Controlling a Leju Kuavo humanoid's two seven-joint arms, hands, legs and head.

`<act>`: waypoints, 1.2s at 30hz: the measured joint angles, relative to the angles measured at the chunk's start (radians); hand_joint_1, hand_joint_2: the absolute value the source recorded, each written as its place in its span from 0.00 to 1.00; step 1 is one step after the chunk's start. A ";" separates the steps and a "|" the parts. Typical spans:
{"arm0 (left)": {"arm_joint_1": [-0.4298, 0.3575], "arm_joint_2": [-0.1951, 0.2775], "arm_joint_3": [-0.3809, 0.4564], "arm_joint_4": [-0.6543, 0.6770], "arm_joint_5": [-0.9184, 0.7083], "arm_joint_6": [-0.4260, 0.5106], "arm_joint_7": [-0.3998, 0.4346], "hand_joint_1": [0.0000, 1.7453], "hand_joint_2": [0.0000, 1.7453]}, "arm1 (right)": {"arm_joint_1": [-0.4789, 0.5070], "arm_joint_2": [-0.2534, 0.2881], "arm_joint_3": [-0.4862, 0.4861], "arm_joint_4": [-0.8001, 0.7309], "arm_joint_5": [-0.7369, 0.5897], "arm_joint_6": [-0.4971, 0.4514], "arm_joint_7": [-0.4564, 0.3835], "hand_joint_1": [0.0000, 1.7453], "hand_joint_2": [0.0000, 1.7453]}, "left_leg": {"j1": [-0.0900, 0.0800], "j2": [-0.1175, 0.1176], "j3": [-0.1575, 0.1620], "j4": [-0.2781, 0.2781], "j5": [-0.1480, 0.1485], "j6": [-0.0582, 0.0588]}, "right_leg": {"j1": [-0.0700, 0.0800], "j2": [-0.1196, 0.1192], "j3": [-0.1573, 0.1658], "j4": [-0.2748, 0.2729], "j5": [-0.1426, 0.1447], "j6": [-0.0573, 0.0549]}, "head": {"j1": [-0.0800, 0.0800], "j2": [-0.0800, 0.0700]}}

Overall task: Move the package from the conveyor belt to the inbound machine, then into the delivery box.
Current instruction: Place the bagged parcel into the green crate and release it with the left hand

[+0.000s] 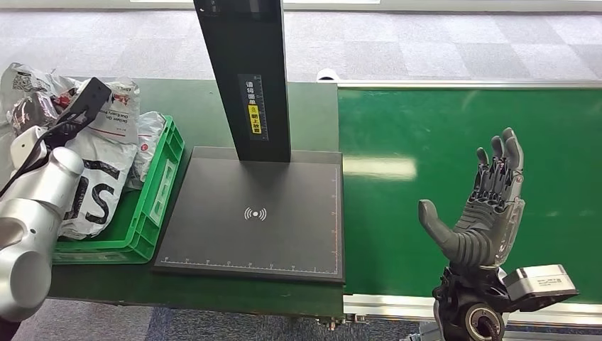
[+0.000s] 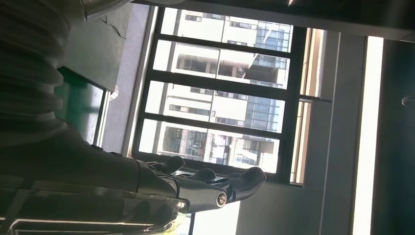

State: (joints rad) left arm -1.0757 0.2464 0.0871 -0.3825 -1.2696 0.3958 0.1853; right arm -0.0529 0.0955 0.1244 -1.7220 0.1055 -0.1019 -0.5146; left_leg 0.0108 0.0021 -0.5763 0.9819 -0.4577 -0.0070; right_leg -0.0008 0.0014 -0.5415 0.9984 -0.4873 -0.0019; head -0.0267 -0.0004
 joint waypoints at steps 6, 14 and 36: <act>0.008 0.000 0.000 0.011 0.000 -0.013 0.004 0.99 1.00 | 0.000 0.000 0.000 0.000 -0.003 0.005 0.000 0.00 1.00 | 0.000 0.000 0.000 0.000 0.000 0.000 | 0.000 0.000 0.000 0.000 0.000 0.000 | 0.000 0.000; 0.051 -0.002 0.033 0.018 0.026 0.211 -0.031 0.54 1.00 | -0.001 -0.001 0.000 0.000 -0.008 -0.002 0.001 0.00 1.00 | 0.000 0.000 0.000 0.000 0.000 0.000 | 0.000 0.000 0.000 0.000 0.000 0.000 | 0.000 0.000; 0.013 -0.082 0.604 -0.066 0.609 0.304 -0.684 0.00 1.00 | 0.019 -0.014 0.019 0.022 -0.012 -0.030 -0.001 0.00 1.00 | 0.000 0.001 0.000 0.000 0.000 0.000 | 0.000 0.000 -0.001 0.000 0.000 0.000 | 0.000 0.000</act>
State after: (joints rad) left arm -1.0627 0.1639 0.6909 -0.4486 -0.6610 0.6993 -0.4990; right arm -0.0335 0.0816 0.1431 -1.7003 0.0938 -0.1317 -0.5155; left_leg 0.0109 0.0026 -0.5763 0.9820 -0.4576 -0.0070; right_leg -0.0007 0.0016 -0.5421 0.9984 -0.4873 -0.0020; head -0.0267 -0.0004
